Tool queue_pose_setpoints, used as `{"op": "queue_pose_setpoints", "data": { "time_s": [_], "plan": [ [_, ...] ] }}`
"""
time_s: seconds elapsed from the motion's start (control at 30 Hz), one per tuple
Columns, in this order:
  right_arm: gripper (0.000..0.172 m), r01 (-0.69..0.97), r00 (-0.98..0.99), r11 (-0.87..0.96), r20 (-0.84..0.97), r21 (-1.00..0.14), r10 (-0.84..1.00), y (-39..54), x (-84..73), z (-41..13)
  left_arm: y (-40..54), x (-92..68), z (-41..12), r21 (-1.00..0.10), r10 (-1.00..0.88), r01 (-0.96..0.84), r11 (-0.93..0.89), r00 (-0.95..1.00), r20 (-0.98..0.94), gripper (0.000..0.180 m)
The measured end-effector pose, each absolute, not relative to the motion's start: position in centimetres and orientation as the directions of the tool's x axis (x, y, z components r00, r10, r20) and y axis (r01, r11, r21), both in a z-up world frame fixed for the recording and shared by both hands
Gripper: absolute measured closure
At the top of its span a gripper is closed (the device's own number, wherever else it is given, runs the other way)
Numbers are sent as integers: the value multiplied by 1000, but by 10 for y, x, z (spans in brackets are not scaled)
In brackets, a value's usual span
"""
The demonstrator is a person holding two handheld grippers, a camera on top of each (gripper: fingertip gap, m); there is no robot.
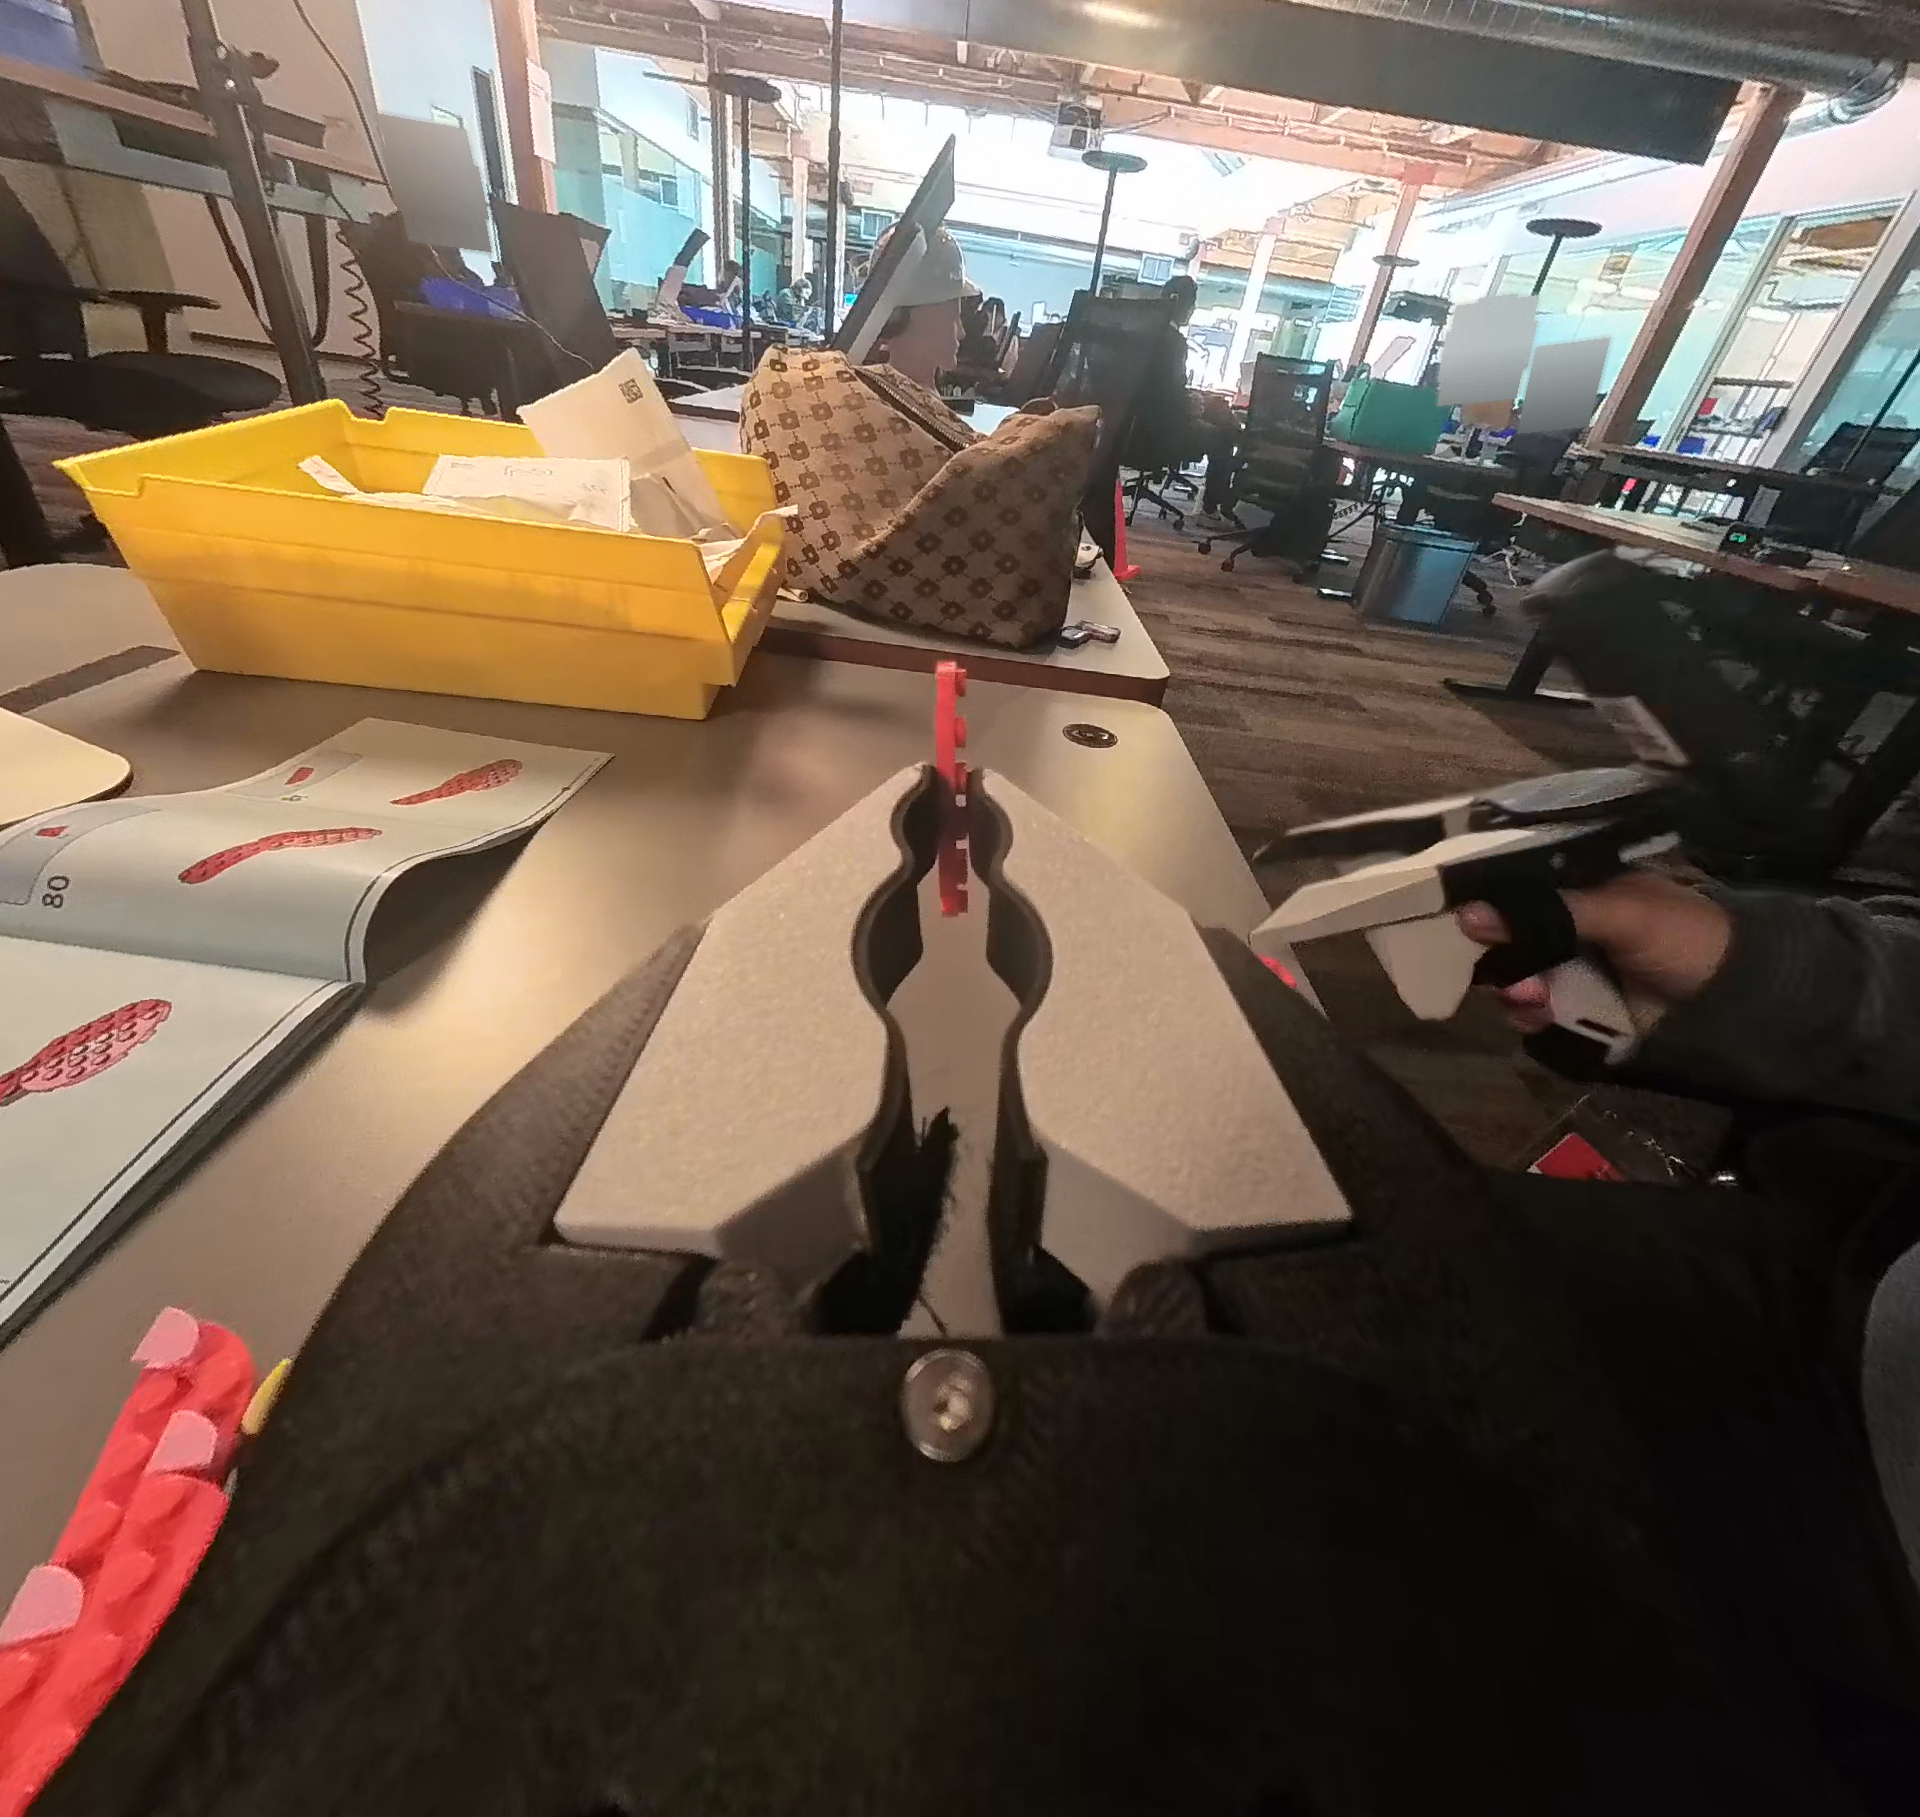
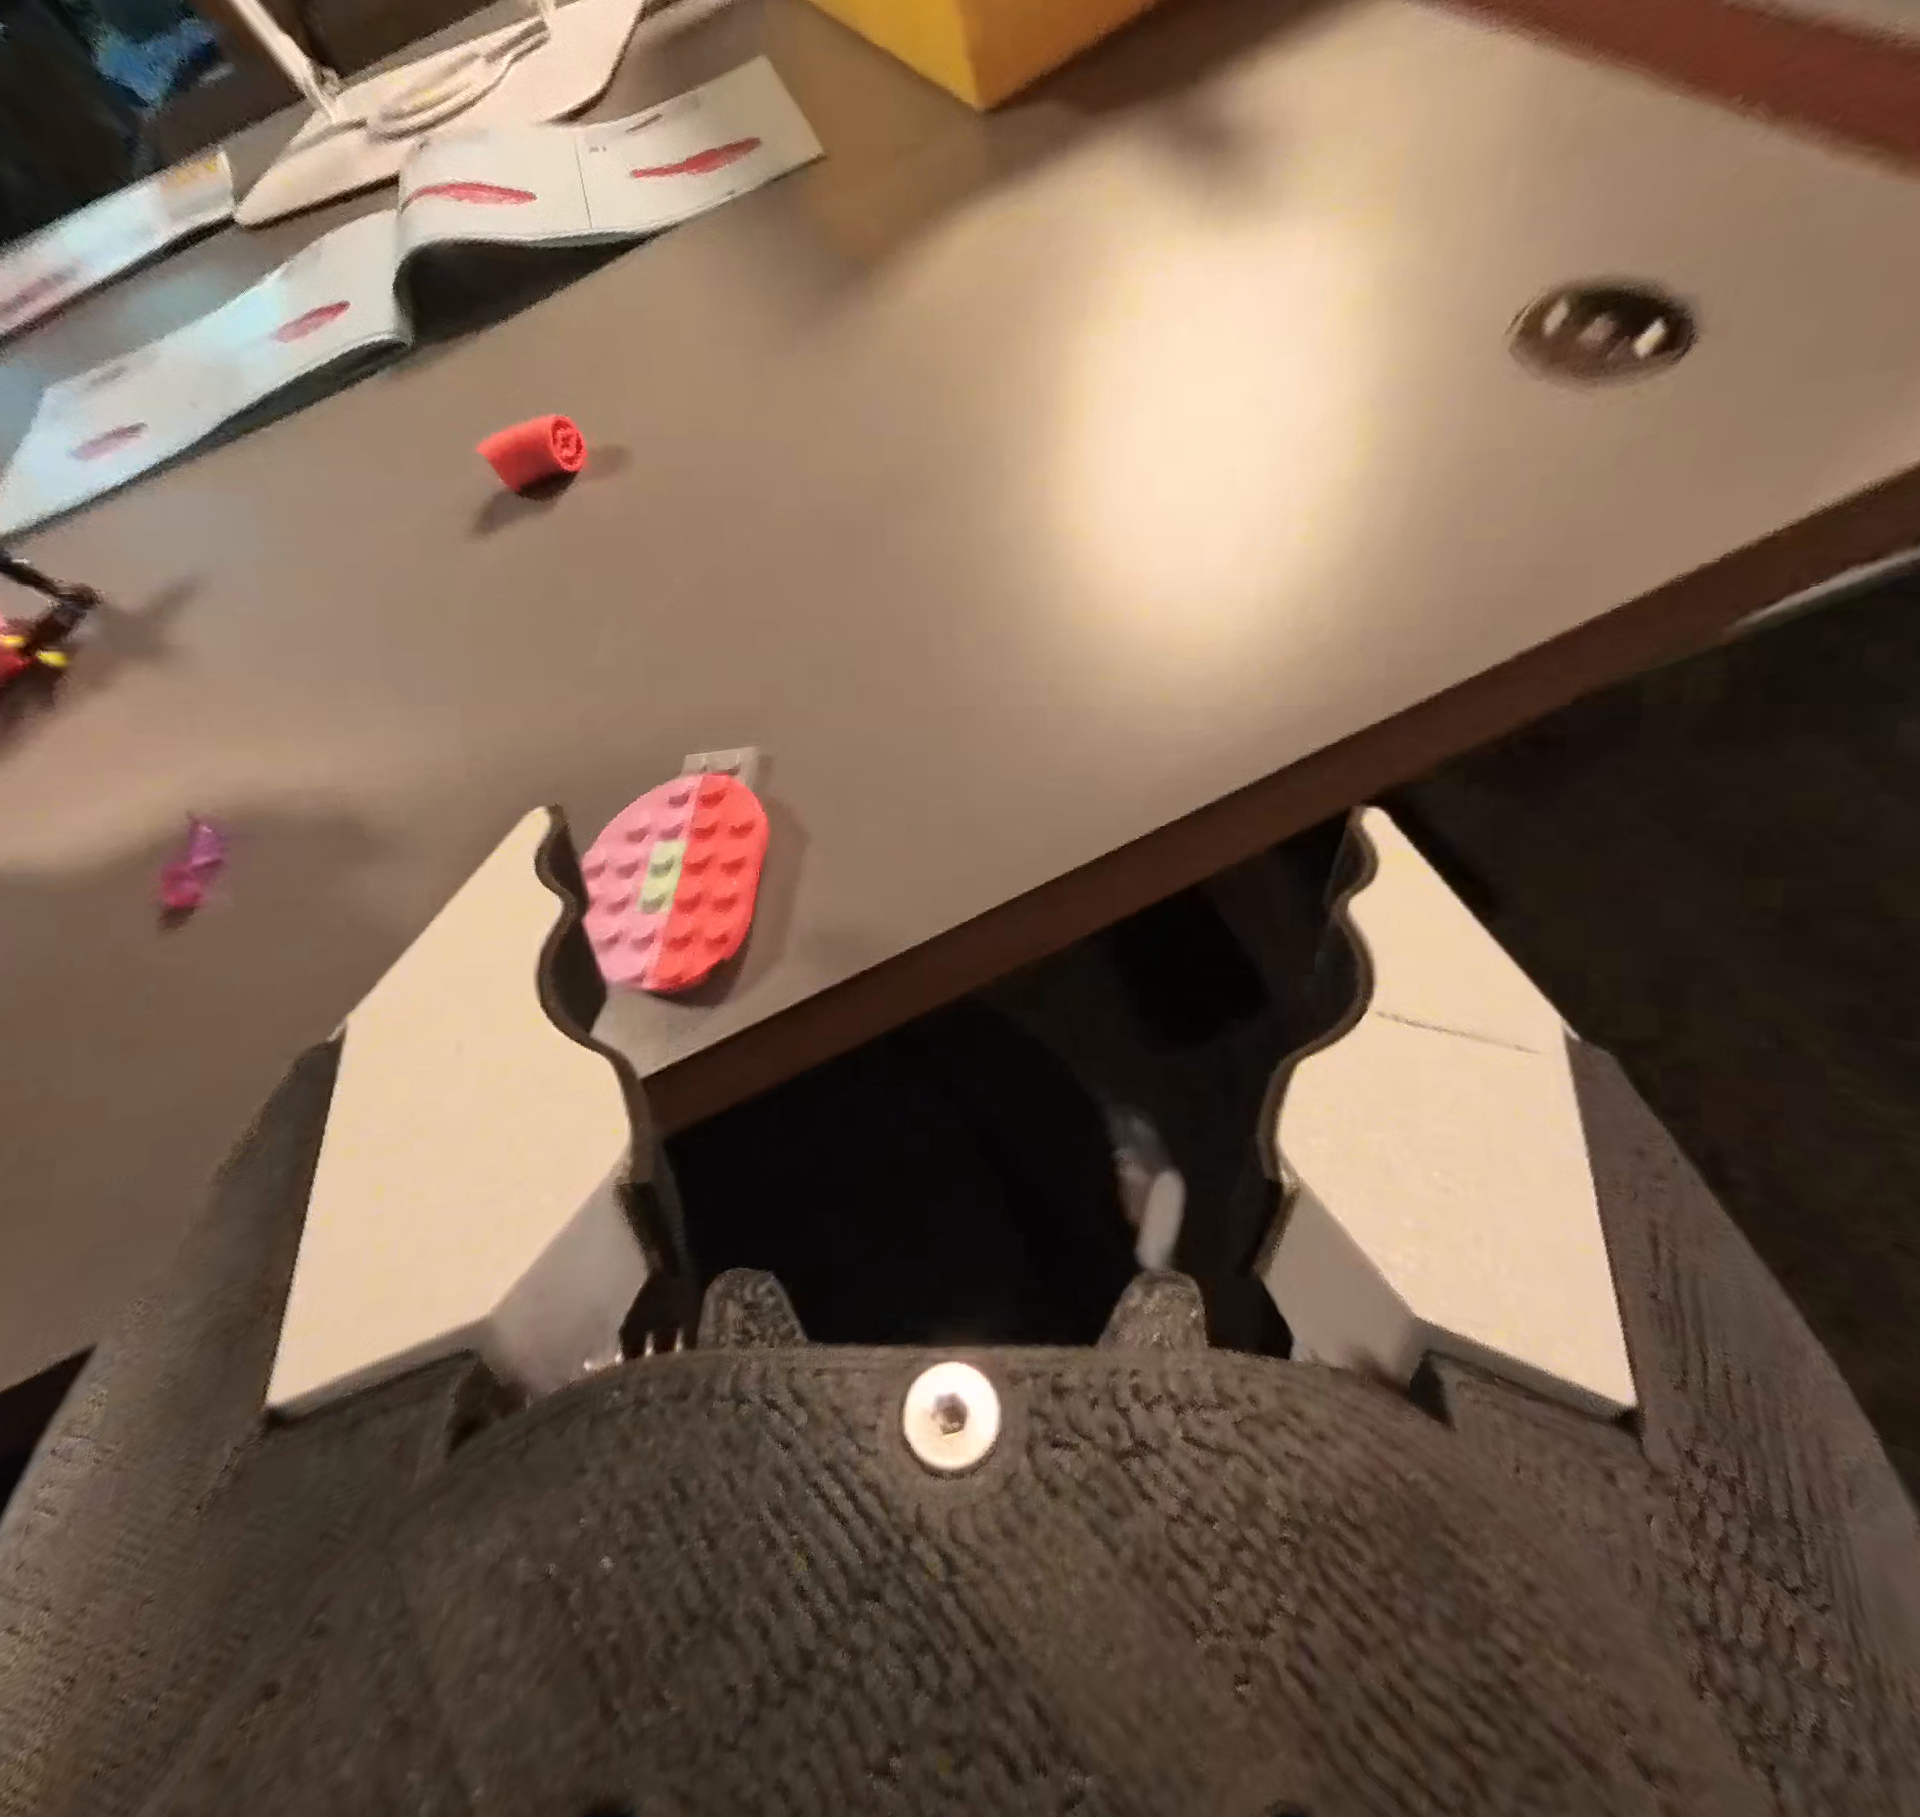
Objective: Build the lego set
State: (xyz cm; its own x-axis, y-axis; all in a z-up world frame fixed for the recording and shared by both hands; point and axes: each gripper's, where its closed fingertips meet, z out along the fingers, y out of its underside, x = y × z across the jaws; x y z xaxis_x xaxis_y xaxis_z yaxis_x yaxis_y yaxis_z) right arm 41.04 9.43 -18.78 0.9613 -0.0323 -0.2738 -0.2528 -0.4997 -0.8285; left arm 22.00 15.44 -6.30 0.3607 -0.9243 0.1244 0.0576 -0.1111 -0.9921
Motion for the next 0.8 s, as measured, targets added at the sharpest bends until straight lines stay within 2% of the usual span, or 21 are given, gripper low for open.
{"op": "queue_pose_setpoints", "data": {
  "time_s": [0.13,0.27,0.33,0.5,0.8],
  "plan": [
    [39,-357,908,-619,-415,-699,-55,86,402,-217,154,221,-64,-992,-925,56,-114,358,126,177],
    [55,-436,849,-640,-525,-633,-59,78,404,-219,155,219,-64,-991,-924,62,-118,359,132,177],
    [71,-452,819,-660,-573,-600,-41,74,402,-216,156,219,-64,-990,-923,64,-122,358,137,177],
    [93,-517,725,-693,-688,-501,-44,71,400,-214,155,221,-66,-991,-925,52,-122,356,133,177],
    [99,-539,626,-727,-780,-425,-7,64,401,-200,156,222,-68,-991,-925,45,-129,354,137,177]
  ]
}}
